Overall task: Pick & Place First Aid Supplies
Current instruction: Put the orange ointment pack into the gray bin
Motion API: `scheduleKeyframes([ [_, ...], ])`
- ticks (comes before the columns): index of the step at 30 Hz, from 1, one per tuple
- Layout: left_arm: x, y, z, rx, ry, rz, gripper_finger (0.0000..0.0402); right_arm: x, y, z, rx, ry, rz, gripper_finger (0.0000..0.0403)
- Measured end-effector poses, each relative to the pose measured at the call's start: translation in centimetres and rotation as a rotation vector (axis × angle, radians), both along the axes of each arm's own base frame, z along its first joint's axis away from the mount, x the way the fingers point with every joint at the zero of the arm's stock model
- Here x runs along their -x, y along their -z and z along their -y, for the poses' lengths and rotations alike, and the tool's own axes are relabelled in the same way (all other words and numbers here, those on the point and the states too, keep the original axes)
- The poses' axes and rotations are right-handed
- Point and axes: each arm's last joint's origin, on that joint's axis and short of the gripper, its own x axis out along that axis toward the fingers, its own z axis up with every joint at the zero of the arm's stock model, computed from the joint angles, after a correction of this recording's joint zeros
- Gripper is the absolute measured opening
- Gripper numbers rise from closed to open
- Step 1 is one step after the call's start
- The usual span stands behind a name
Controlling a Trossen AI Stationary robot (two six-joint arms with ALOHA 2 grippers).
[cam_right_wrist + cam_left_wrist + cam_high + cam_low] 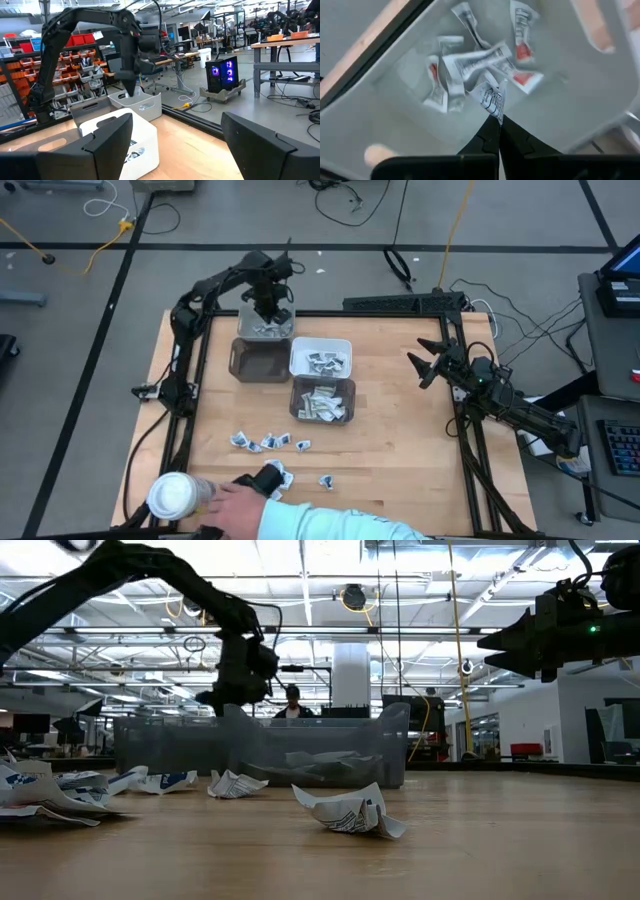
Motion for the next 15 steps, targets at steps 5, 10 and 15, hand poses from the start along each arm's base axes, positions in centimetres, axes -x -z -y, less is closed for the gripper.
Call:
scheduleKeyframes([
  [5,-0.7,2.2,-0.3,-0.070,-0.007,-0.040,0.0001,0.0,0.0,0.0,0.000,0.000,0.000,0.0297],
  [10,-0.7,2.6,-0.4,-0.087,-0.042,-0.046,0.0023,0.0,0.0,0.0,0.000,0.000,-0.001,0.0297],
  [15,-0.7,2.6,-0.4,-0.068,-0.040,-0.024,0.0090,0.0,0.0,0.0,0.000,0.000,0.000,0.0297],
])
